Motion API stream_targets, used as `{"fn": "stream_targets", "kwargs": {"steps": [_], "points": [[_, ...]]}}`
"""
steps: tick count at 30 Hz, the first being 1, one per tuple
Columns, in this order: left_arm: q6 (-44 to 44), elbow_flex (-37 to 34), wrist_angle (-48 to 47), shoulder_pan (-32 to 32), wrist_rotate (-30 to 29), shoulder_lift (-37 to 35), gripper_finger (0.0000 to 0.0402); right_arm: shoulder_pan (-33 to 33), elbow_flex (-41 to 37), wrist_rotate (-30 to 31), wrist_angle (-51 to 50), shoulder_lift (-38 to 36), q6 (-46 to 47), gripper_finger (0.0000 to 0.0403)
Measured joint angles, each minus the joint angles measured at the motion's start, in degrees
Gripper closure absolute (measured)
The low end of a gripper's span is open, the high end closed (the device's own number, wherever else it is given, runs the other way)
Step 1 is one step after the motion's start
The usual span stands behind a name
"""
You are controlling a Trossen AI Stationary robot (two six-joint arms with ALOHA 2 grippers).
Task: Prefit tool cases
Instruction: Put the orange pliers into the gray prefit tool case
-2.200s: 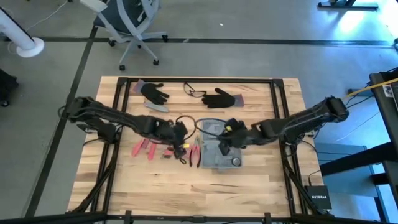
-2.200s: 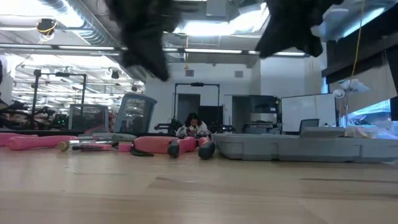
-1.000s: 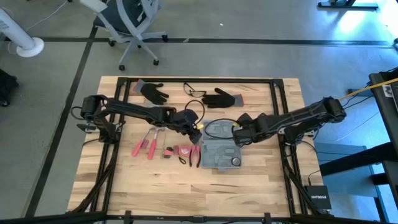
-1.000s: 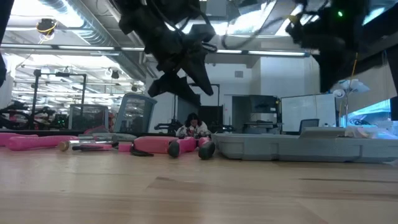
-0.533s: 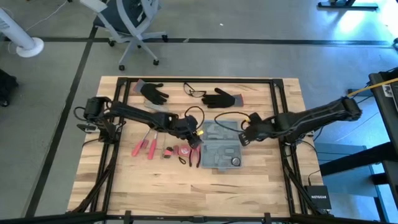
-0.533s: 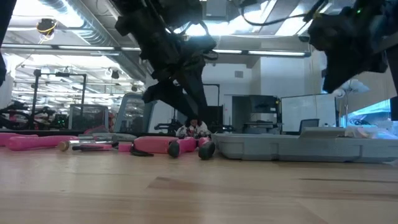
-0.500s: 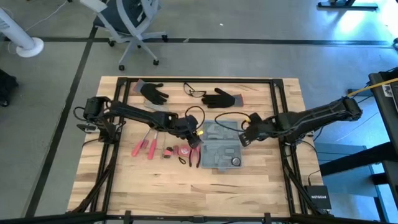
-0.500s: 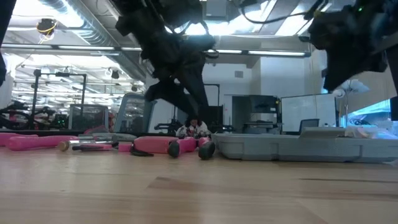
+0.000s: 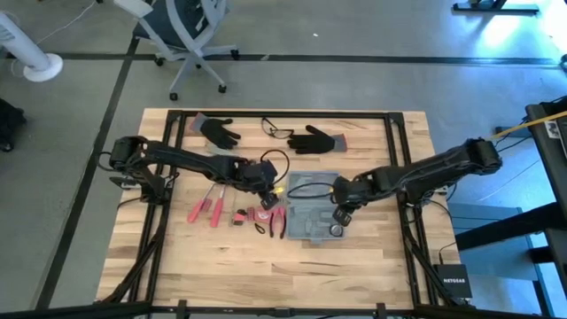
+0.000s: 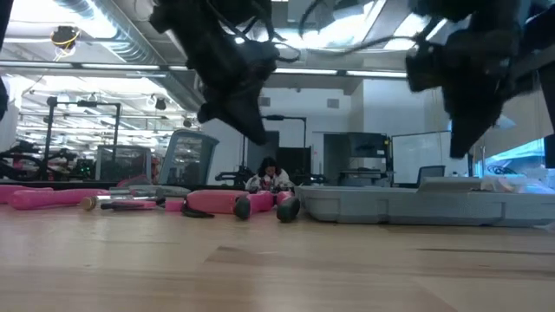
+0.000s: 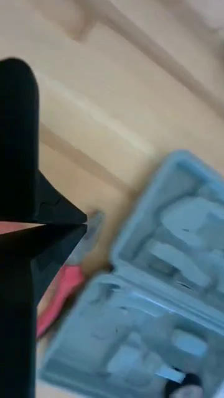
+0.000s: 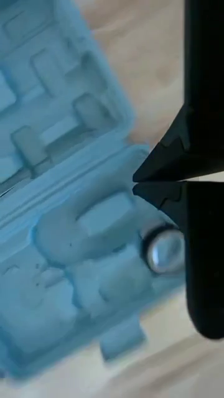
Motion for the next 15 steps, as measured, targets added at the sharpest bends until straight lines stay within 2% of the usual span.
{"fn": "stream_targets", "kwargs": {"steps": [5,10,15], "points": [[4.86,-0.01,7.30,2.14,-1.61,4.59,0.0401,-3.35,-0.09,0.71,2.52,5.91,-4.13,0.0403],[4.47,-0.11,8.02,3.72,-0.99,8.96,0.0401,-3.39,-0.07,-0.02,5.86,8.06,-10.93,0.0403],[5.80,-0.09,11.02,4.20,0.22,11.76,0.0401,-3.39,0.02,0.29,4.87,8.72,-11.39,0.0403]]}}
